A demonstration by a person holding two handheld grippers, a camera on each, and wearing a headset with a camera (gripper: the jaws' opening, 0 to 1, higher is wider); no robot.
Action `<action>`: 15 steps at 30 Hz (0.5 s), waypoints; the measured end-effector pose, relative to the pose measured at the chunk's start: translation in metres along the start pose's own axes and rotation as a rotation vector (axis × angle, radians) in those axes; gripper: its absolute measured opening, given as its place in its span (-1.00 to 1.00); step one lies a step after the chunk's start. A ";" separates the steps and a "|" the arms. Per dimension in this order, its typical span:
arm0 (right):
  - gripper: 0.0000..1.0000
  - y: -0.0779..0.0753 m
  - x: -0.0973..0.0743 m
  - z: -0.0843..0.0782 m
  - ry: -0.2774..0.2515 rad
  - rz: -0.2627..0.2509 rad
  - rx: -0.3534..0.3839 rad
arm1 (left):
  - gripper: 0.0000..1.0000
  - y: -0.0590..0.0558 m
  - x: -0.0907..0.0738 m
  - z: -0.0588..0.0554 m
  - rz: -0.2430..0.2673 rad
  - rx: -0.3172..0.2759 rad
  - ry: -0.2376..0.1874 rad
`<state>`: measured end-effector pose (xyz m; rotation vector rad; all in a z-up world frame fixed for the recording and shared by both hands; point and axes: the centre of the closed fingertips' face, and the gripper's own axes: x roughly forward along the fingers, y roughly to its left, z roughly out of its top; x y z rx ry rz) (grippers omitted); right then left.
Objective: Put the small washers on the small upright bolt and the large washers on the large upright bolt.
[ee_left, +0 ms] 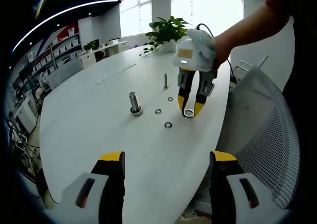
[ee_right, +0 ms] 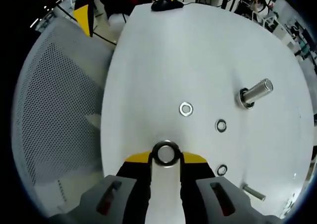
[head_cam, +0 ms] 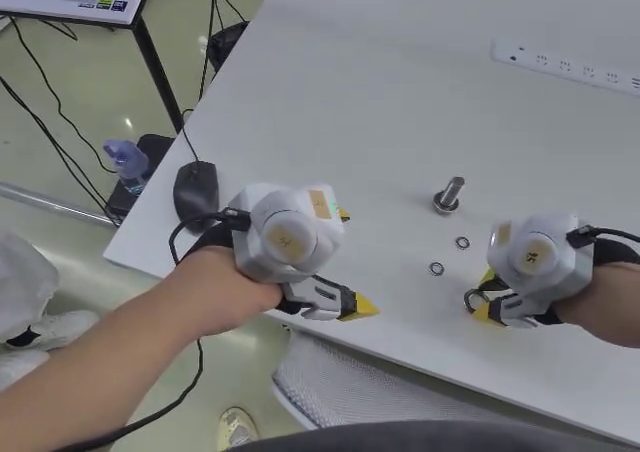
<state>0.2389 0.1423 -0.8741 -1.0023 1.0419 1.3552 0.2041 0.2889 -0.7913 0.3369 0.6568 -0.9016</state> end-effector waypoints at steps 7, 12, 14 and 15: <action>-0.57 -0.007 -0.014 0.003 0.009 -0.004 0.017 | 0.37 -0.001 0.000 -0.001 -0.002 0.001 0.002; -0.57 -0.008 -0.029 0.011 0.002 -0.010 0.033 | 0.39 -0.002 0.001 -0.001 -0.002 -0.001 0.001; -0.57 -0.008 -0.033 0.012 0.006 -0.011 0.038 | 0.39 -0.003 0.001 -0.001 -0.002 0.005 -0.001; -0.57 -0.008 -0.034 0.013 0.005 -0.012 0.039 | 0.40 -0.003 0.001 -0.001 -0.001 0.005 -0.001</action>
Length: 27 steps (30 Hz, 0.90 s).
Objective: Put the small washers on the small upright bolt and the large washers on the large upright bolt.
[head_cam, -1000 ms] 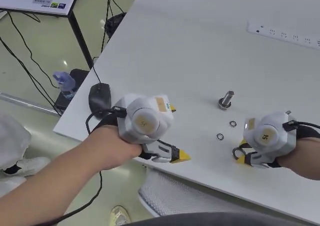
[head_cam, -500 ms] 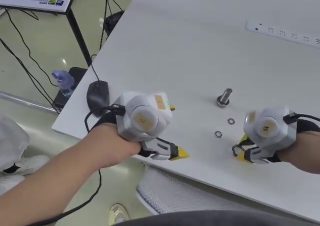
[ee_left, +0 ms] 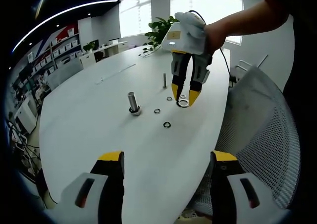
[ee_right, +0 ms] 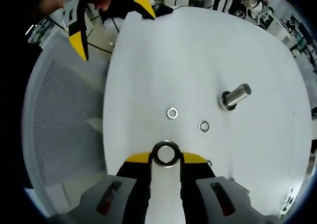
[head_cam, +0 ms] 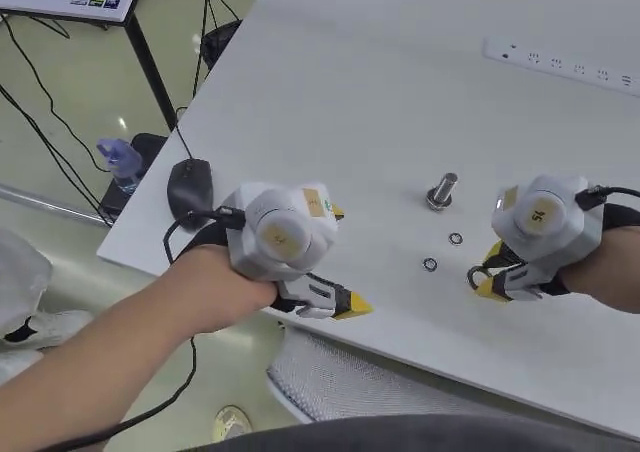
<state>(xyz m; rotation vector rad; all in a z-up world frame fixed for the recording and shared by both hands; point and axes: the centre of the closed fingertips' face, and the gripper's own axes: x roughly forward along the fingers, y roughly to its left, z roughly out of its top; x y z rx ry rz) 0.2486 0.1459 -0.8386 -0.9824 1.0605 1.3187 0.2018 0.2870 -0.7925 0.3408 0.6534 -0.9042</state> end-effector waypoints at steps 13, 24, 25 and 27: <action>-0.57 -0.024 -0.024 0.007 -0.004 -0.009 0.064 | 0.52 0.000 0.001 0.000 0.004 -0.031 -0.014; -0.57 -0.044 -0.049 0.026 -0.041 -0.030 0.078 | 0.63 0.002 0.002 0.000 0.003 -0.053 -0.028; -0.57 -0.046 -0.050 0.029 -0.047 -0.032 0.078 | 0.68 0.004 0.002 0.001 0.012 -0.054 -0.032; -0.57 -0.050 -0.052 0.033 -0.053 -0.034 0.081 | 0.75 0.008 0.002 0.001 0.032 -0.049 -0.037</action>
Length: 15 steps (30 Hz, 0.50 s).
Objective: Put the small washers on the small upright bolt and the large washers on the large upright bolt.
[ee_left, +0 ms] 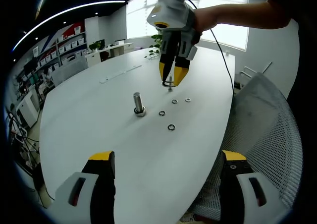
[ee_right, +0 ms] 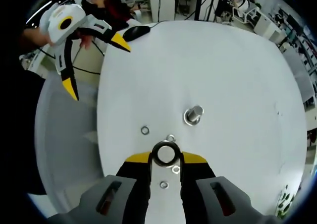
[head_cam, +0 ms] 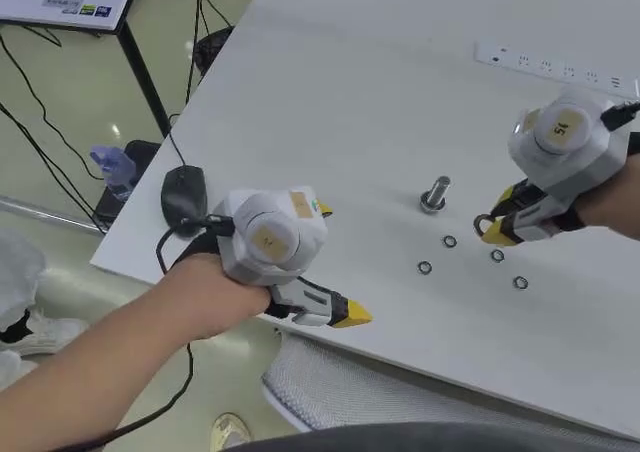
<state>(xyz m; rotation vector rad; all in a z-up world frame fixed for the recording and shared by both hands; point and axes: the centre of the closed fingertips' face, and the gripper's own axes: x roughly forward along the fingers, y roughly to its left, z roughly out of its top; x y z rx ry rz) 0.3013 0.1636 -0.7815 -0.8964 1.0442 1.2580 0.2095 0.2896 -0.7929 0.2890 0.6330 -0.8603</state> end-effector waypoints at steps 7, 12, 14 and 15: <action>-0.57 -0.014 -0.003 0.017 -0.026 -0.016 0.008 | 0.76 0.001 0.000 0.000 -0.002 -0.002 -0.001; -0.57 -0.035 0.000 0.025 -0.023 -0.022 0.015 | 0.80 0.002 0.001 -0.002 -0.010 -0.020 -0.006; -0.57 -0.038 0.001 0.029 -0.027 -0.023 0.018 | 0.83 0.002 0.001 -0.002 -0.014 -0.023 -0.009; -0.57 -0.039 0.002 0.031 -0.029 -0.024 0.018 | 0.85 0.001 0.001 -0.002 -0.016 -0.026 -0.011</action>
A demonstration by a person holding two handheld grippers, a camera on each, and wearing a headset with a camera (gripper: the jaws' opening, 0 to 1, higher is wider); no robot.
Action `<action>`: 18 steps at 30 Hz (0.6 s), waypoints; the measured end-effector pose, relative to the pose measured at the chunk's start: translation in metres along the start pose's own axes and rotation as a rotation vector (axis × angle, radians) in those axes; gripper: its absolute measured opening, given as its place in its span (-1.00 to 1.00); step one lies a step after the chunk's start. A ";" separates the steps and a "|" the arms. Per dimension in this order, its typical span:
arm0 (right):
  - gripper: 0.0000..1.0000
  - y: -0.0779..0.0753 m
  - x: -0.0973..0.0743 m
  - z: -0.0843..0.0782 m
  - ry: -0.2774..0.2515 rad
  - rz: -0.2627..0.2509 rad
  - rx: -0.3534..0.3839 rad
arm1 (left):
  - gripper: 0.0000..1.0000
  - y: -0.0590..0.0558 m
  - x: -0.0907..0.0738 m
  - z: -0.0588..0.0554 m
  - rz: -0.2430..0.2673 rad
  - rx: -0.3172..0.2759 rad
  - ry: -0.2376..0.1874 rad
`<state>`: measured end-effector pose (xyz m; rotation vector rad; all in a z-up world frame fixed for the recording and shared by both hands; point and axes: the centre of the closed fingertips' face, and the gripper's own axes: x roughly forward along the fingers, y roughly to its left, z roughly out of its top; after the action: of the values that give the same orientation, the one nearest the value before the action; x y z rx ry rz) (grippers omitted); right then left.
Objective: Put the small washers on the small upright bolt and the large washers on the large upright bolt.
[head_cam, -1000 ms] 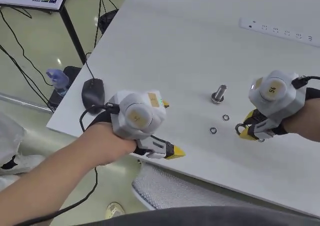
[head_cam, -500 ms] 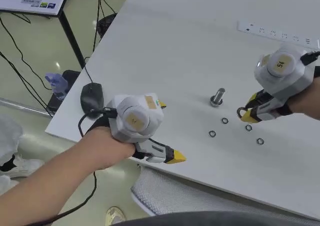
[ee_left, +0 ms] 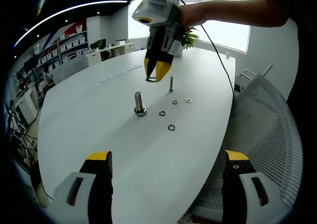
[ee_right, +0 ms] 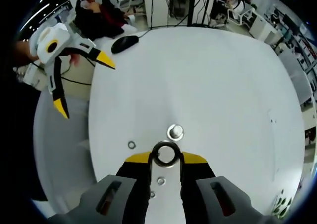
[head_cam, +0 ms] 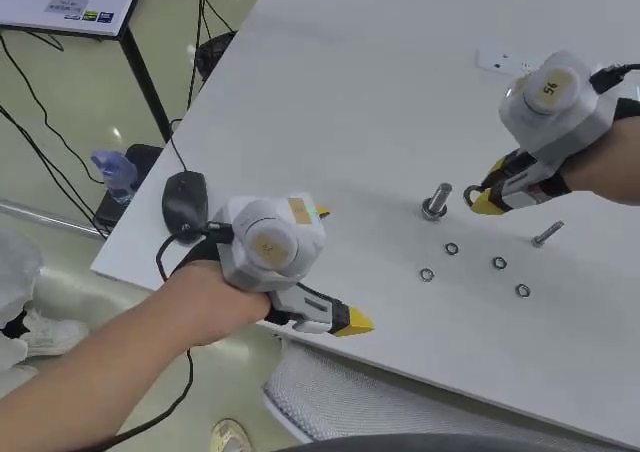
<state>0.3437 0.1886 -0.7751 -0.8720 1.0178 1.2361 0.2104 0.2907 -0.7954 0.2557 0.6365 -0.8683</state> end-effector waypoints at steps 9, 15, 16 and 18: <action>-0.57 -0.012 0.014 0.006 0.013 -0.014 -0.009 | 0.97 -0.002 0.005 -0.002 -0.018 -0.015 0.000; -0.57 -0.011 0.021 0.010 0.019 -0.010 -0.009 | 0.99 -0.003 0.008 -0.004 -0.029 -0.022 0.005; -0.57 -0.011 0.022 0.011 0.022 -0.010 -0.013 | 0.99 -0.002 0.008 -0.004 -0.030 -0.024 0.005; -0.57 -0.011 0.024 0.012 0.027 -0.008 -0.015 | 0.99 -0.002 0.008 -0.004 -0.031 -0.027 0.004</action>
<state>0.3573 0.2063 -0.7944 -0.9059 1.0269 1.2301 0.2116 0.2860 -0.8036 0.2238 0.6570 -0.8884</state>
